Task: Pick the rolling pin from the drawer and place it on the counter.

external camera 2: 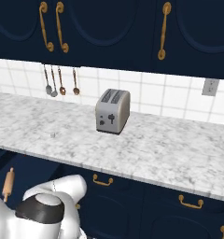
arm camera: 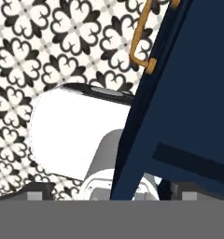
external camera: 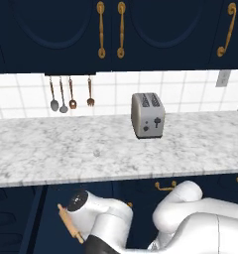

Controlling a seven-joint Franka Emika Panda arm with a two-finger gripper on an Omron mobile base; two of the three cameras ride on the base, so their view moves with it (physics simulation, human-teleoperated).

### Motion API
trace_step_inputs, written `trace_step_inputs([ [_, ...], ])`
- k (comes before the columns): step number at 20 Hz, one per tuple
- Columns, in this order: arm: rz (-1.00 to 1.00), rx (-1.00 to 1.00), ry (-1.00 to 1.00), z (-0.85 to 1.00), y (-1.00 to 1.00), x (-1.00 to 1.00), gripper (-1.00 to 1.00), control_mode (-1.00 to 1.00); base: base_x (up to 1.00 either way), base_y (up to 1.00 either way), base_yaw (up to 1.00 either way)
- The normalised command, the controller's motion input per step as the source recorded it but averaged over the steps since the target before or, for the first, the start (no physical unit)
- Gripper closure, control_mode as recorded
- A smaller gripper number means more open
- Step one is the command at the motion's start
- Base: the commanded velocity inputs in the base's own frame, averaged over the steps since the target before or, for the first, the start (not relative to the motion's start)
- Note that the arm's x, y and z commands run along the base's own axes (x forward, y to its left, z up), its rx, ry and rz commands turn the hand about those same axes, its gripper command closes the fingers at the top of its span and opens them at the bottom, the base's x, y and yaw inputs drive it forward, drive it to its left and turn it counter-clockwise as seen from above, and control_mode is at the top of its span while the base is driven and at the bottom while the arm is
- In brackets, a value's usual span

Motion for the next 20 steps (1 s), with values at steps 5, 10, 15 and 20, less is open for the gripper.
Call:
trace_step_inputs([
  [5, -0.43, -0.01, -0.19, 0.97, 0.94, 0.43, -1.00, -1.00, 0.00, 0.00, 0.00],
  [10, -0.60, -0.04, -0.08, 0.24, 0.95, 0.91, -1.00, -1.00, 0.00, 0.00, 0.00],
  [15, 0.22, 0.01, 0.16, -0.28, -0.20, 0.96, -1.00, -1.00, 0.00, 0.00, 0.00],
  [20, 0.79, 0.00, 0.19, -0.59, -0.05, 0.52, -1.00, -1.00, 0.00, 0.00, 0.00],
])
